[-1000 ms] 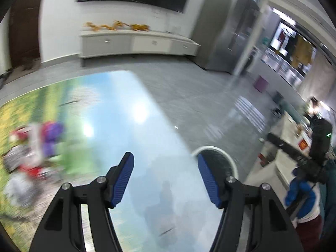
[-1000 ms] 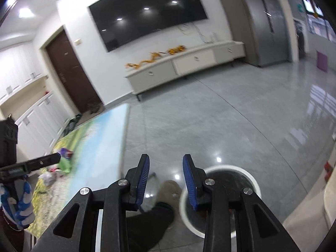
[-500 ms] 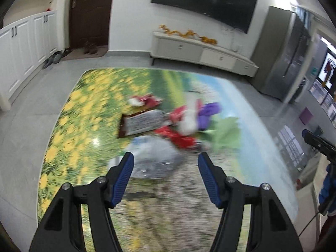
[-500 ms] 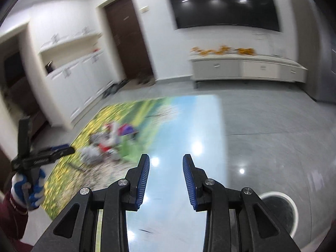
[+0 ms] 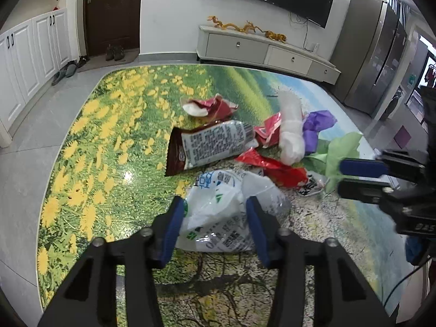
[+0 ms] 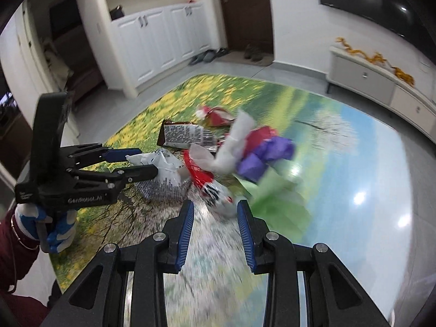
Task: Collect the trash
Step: 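Grasp white plastic bag with left gripper while right gripper grasps red-white wrapper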
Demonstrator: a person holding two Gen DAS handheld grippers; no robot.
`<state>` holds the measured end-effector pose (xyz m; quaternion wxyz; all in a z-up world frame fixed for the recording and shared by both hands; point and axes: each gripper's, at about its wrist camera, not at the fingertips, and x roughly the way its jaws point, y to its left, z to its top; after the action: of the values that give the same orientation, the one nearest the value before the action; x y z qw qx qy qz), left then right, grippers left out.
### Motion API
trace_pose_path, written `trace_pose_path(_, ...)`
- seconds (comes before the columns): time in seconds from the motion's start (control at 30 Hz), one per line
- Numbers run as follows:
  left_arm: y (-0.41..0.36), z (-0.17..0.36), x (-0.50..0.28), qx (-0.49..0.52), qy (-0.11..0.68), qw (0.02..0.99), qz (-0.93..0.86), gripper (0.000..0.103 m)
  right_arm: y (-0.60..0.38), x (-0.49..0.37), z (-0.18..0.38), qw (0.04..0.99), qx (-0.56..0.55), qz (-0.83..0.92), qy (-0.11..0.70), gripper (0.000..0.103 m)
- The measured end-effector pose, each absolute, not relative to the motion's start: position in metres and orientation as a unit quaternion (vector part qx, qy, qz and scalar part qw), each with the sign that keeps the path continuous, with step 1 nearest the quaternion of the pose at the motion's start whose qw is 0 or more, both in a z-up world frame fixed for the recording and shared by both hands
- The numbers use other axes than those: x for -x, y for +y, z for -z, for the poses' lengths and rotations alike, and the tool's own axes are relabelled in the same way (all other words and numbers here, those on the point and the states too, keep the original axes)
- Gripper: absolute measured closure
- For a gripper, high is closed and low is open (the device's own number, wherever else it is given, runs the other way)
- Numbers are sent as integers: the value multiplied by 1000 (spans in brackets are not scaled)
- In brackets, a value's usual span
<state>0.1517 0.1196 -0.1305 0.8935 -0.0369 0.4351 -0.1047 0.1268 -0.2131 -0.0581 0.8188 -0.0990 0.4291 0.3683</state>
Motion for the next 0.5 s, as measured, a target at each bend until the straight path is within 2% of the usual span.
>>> trace_pose_path(0.13,121,131,-147,43,429,895,116,70,-193,-140,73,808,118,-377,437,72)
trace_pose_path(0.2,122,132,-145,49,429,894,121,79,-186,-145,79,806,127,-376,439,72)
trace_pose_path(0.4,127,127,-128,74,421,896,115,83,-173,-152,91,802,147,-375,441,72)
trace_pose_path(0.5,133,123,-116,91,421,896,109,83,-171,-145,91,793,154,-386,445,78)
